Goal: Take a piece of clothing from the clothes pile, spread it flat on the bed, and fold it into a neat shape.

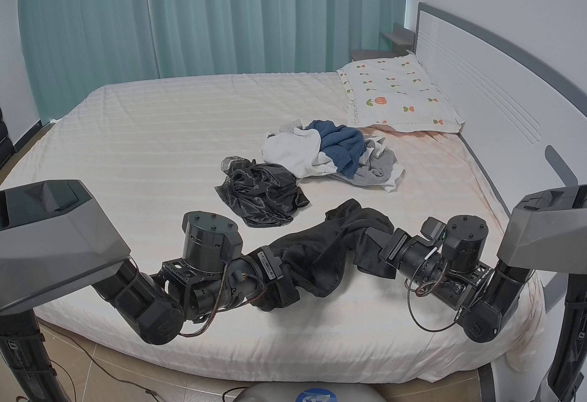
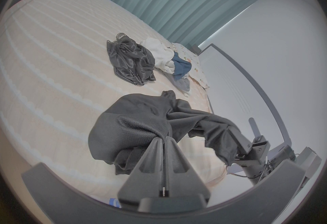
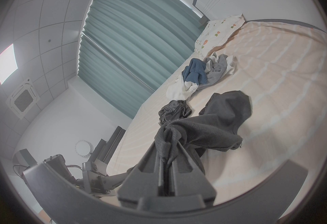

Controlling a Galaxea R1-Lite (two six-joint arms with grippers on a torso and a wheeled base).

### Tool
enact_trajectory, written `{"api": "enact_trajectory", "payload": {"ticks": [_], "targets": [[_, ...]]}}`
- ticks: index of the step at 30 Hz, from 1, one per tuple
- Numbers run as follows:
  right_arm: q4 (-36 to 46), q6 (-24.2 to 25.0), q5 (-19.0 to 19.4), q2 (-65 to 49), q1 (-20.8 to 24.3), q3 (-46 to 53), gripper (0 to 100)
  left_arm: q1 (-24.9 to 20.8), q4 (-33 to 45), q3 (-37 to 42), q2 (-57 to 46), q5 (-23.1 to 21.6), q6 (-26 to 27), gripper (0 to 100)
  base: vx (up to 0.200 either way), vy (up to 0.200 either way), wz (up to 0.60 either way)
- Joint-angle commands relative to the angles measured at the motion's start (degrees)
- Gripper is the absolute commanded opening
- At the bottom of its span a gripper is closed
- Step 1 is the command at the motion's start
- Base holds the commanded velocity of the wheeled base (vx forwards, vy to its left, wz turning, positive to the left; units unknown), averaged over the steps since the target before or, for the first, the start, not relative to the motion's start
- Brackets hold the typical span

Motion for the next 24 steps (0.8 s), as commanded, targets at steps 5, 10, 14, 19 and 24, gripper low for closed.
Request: {"api": "enact_trajectory", "payload": {"ticks": [5,10,14,19,24], "targets": [[-0.47,0.00,-0.45,1.45,0.86,-0.39,0,-0.07,-0.94,-0.01,0.87,0.57,0.00,0,0.000,0.040,0.00],[-0.47,-0.09,-0.80,0.92,0.86,-0.48,0,0.72,-0.94,-0.27,0.69,0.57,-0.09,0,0.000,0.200,0.00],[-0.47,-0.09,-0.89,1.01,0.77,-0.83,0,0.99,-0.85,-0.45,0.34,0.57,-0.17,0,0.000,0.200,0.00],[-0.47,-0.09,-0.89,0.74,0.24,-0.92,0,2.04,-0.85,-0.80,0.08,0.40,-0.35,0,0.000,0.200,0.00],[-0.47,-0.17,-0.89,0.66,0.24,-1.36,0,2.04,-0.85,-0.27,-0.01,0.48,-0.44,0,0.000,0.200,0.00]]}}
